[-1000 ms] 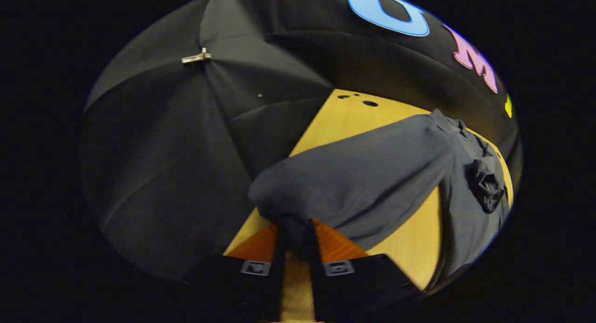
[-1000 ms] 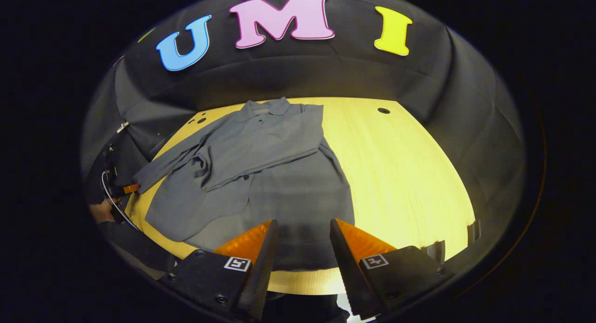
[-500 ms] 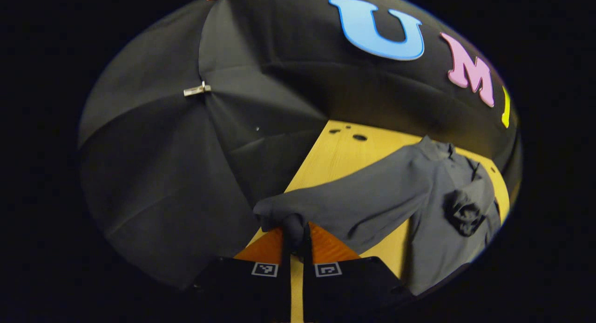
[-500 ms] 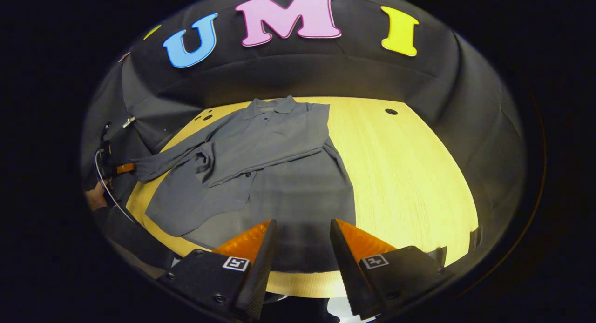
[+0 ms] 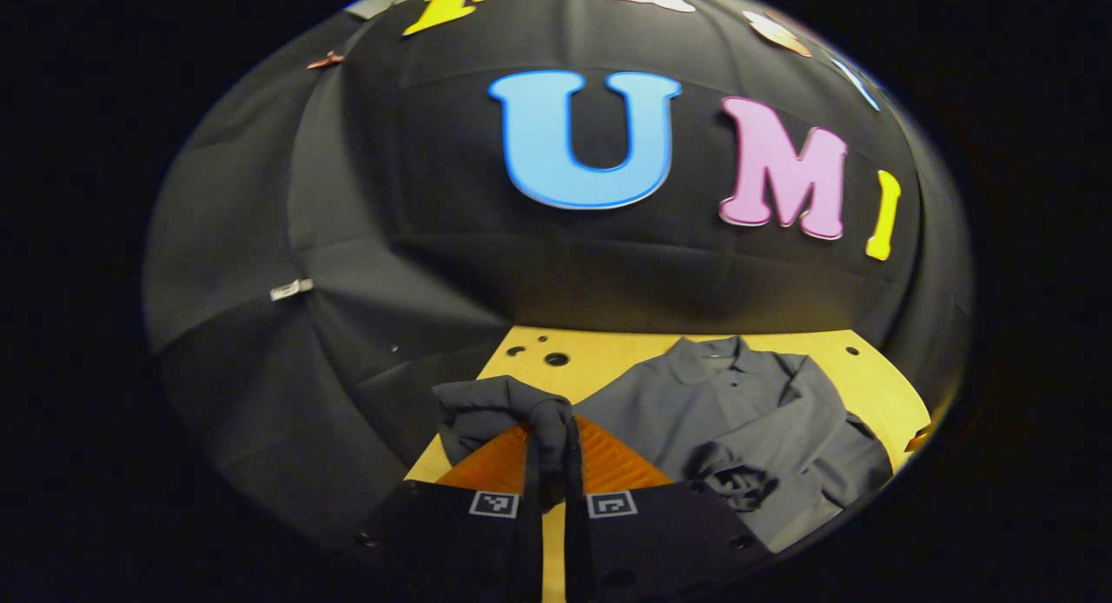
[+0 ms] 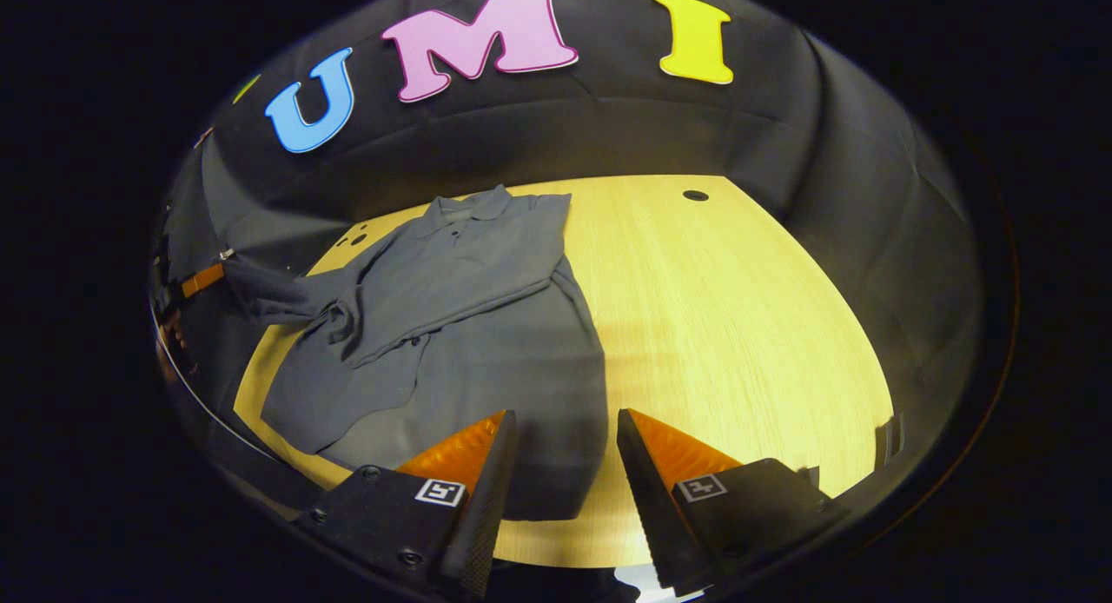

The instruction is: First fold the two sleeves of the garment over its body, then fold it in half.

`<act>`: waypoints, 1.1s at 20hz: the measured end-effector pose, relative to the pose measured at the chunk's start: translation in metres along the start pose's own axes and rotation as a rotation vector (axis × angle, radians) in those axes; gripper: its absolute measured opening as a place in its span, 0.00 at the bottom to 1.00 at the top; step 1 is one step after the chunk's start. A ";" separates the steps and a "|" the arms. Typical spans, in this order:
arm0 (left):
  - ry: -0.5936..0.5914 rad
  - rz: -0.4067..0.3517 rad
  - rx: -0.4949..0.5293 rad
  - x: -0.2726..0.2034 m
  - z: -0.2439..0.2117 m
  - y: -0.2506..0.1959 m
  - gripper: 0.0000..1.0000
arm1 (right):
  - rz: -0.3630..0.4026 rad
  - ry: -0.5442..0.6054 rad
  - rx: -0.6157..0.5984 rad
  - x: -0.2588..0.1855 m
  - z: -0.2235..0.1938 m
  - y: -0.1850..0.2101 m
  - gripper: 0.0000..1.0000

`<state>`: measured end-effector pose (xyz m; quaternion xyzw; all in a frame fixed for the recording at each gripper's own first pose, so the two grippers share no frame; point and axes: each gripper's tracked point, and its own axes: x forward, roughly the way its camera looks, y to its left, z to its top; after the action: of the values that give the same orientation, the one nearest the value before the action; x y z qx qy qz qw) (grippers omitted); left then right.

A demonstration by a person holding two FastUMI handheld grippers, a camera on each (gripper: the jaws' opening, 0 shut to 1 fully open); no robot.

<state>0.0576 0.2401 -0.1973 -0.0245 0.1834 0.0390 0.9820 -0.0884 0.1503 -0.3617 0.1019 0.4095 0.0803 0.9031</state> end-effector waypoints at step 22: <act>0.089 -0.507 0.271 0.013 -0.057 -0.333 0.14 | -0.071 -0.004 0.124 -0.021 -0.009 -0.072 0.73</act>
<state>0.0780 -0.0945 -0.2443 0.0603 0.2178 -0.2335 0.9457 -0.1050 0.0766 -0.3703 0.1432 0.4150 0.0222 0.8982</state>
